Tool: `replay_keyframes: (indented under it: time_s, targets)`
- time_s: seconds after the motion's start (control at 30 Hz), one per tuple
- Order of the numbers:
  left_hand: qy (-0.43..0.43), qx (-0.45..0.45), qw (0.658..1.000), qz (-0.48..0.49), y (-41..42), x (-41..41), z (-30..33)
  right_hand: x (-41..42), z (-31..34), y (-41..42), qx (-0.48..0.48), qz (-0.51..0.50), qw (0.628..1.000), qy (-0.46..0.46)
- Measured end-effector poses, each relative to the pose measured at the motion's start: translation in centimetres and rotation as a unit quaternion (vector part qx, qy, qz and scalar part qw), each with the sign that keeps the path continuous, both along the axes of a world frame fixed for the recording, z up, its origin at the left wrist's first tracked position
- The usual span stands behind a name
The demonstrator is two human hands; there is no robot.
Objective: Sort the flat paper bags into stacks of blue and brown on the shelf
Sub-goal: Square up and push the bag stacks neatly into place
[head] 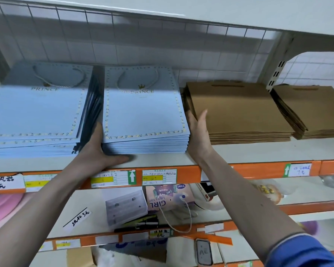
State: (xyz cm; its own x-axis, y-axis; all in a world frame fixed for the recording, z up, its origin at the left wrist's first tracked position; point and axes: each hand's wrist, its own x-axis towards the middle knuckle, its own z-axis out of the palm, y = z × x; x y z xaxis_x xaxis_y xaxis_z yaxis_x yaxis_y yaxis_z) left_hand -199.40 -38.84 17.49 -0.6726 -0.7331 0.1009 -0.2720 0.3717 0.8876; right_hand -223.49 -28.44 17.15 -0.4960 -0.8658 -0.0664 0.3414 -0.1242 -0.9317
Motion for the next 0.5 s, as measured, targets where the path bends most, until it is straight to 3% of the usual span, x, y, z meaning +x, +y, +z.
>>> replay_keyframes:
  time_s: [0.5]
  targets:
    - [0.005, 0.022, 1.0, -0.001, 0.04, 0.3, 0.06, 0.39, 0.22, -0.65, 0.012, -0.016, 0.999, 0.026]
